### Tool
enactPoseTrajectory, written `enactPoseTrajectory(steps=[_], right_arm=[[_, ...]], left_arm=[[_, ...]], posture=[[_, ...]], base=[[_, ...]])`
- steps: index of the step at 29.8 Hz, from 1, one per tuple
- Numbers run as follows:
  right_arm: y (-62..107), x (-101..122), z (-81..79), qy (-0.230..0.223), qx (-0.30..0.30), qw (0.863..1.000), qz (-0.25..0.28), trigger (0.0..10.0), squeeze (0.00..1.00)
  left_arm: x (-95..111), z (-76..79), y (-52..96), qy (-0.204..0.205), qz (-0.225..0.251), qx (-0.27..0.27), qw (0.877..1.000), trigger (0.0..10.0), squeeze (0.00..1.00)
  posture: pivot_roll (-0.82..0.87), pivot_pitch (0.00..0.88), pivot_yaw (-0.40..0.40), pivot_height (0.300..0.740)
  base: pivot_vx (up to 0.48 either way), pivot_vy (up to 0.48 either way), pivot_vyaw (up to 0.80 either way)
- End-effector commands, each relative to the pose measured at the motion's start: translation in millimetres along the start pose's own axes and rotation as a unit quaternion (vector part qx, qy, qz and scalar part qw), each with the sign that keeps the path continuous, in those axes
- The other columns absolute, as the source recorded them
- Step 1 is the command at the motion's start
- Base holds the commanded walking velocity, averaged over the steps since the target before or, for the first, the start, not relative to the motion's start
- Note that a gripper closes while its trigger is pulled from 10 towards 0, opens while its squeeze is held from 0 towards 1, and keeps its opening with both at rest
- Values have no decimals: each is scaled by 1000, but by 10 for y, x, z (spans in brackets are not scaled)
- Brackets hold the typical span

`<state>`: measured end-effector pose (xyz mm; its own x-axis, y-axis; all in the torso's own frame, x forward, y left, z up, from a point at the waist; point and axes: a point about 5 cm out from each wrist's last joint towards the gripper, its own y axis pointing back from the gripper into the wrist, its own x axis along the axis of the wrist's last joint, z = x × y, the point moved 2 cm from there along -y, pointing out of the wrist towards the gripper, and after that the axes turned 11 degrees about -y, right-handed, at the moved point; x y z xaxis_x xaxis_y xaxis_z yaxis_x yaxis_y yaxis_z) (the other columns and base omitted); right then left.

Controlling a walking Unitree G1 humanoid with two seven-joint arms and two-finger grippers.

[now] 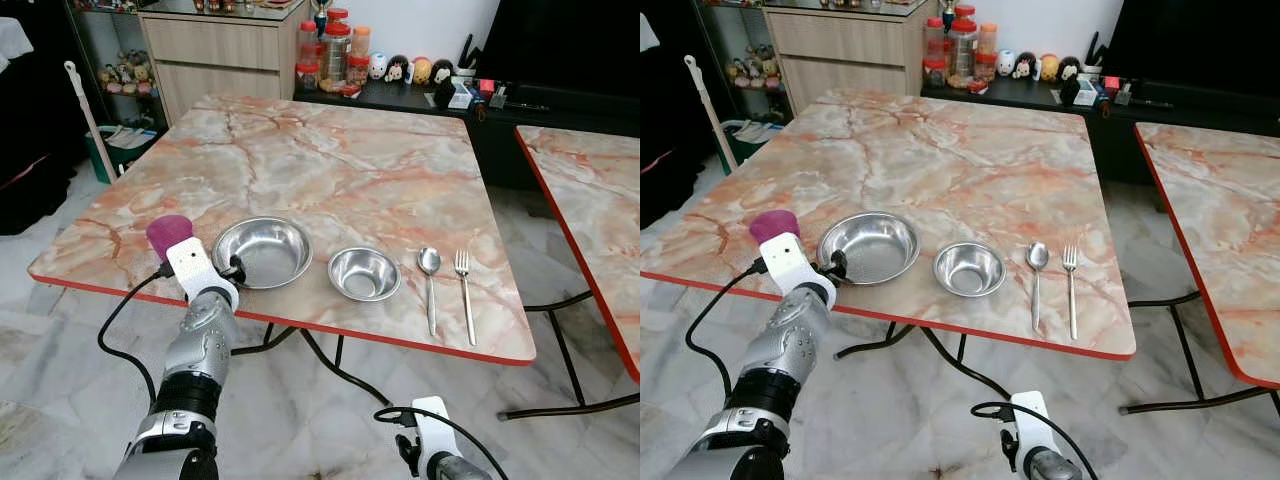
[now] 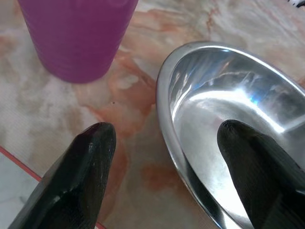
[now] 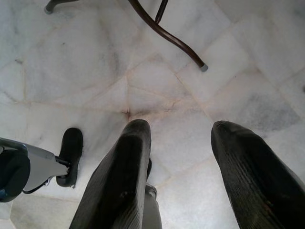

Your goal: Setting the table

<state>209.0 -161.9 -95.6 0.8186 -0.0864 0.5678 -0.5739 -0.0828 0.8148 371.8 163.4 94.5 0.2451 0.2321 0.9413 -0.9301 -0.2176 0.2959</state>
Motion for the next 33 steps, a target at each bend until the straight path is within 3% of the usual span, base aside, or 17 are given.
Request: enactPoseTrajectory(steps=[1,16,19,25,27,29,30,31,33], right_arm=[[3,24,39,-7,-6,1000,3,10000,0],[3,22,40,-7,-5,1000,3,10000,0],[-1,32,19,-9,-2,1000,4,10000,0],[-2,33,13,-9,-2,1000,4,10000,0],[-2,27,8,-9,-1,1000,3,10000,0],[-2,26,7,-9,-1,1000,2,10000,0],[-2,24,6,-9,-1,1000,2,10000,0],[-2,20,4,-10,0,1000,2,10000,0],[-2,17,4,-10,0,1000,1,10000,0]], left_arm=[[31,25,-20,-5,-1,4,1000,10000,0],[-7,34,-47,30,-18,9,999,10000,0],[-41,61,-53,80,-35,1,996,10000,0],[-32,67,-61,87,-35,-1,996,10000,0],[-30,68,-67,88,-37,-2,995,9333,0],[-29,68,-69,88,-37,-2,995,9333,0],[-32,67,-70,88,-38,-2,995,9020,0],[-36,64,-72,90,-39,-1,995,0,0],[-38,63,-73,91,-39,0,995,0,0]], posture=[[89,0,-62,740],[90,0,-61,740],[89,0,-59,740],[90,0,-58,740],[90,0,-57,740],[90,0,-57,740],[90,0,-56,740],[89,0,-55,740],[89,0,-55,740]], base=[[0,0,0],[0,0,0],[0,0,0],[0,0,0],[0,0,0],[0,0,0],[0,0,0],[0,0,0],[0,0,0]])
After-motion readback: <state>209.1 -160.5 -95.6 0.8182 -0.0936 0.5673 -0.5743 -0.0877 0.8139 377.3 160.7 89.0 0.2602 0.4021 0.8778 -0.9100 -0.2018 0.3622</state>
